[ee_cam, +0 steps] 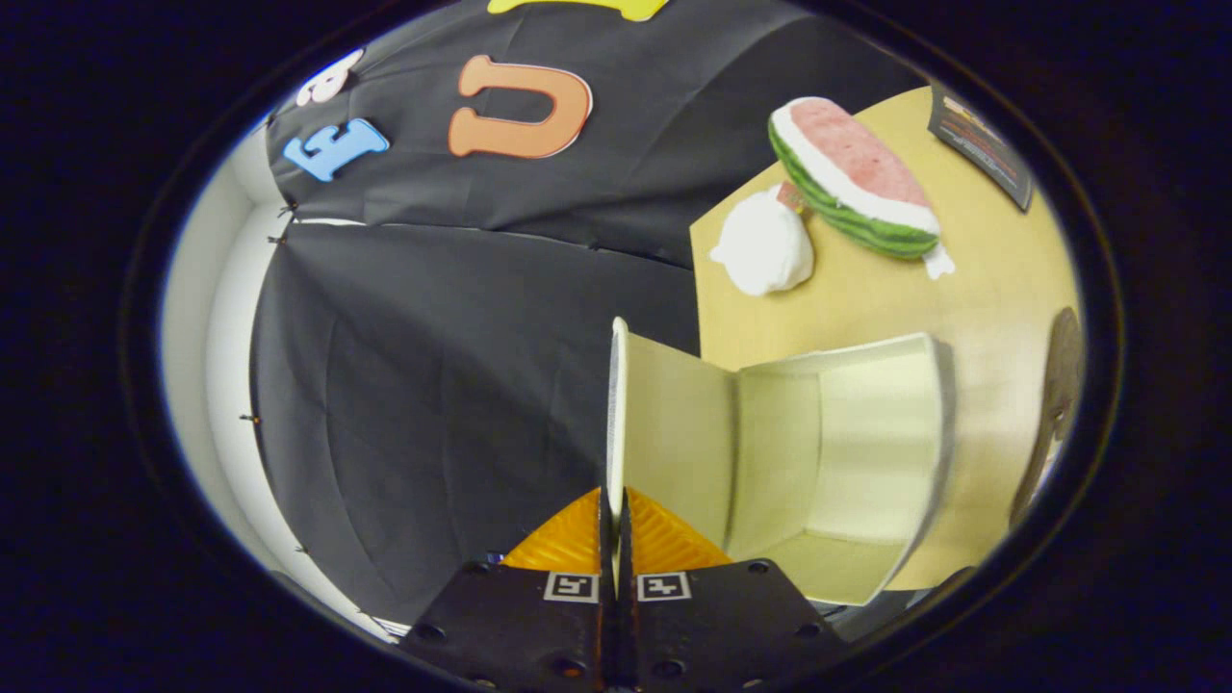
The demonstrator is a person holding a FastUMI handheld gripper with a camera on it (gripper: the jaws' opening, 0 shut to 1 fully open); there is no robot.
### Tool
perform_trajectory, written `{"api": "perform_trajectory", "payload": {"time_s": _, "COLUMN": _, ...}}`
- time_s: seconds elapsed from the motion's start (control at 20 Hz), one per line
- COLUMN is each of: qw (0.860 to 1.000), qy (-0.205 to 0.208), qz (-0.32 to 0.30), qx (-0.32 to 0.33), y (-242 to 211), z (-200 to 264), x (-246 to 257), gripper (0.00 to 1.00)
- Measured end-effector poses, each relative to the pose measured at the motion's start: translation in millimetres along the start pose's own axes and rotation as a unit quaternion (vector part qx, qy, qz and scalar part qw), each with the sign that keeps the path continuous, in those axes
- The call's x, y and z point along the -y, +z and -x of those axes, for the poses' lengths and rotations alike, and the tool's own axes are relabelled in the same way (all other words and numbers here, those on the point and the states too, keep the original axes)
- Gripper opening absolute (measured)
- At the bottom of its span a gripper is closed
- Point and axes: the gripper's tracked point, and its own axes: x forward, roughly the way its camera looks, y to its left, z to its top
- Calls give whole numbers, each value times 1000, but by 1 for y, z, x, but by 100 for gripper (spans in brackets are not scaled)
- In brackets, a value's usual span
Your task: Open the storage box then place both shoes into the box .Put the left shoe in first, then the right shoe, with the right side of both shoes facing outward in a uniform manner.
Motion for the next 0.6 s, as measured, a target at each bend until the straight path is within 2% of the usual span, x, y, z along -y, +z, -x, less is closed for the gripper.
{"api": "perform_trajectory", "payload": {"time_s": 0.25, "qw": 1000, "qy": -11, "qz": 1, "qx": -20, "y": -21, "z": -63, "x": -32, "gripper": 2}}
{"api": "perform_trajectory", "payload": {"time_s": 0.4, "qw": 999, "qy": -18, "qz": -21, "qx": -33, "y": -35, "z": -94, "x": -42, "gripper": 7}}
{"api": "perform_trajectory", "payload": {"time_s": 0.6, "qw": 999, "qy": -33, "qz": -25, "qx": -21, "y": -44, "z": -116, "x": -46, "gripper": 50}}
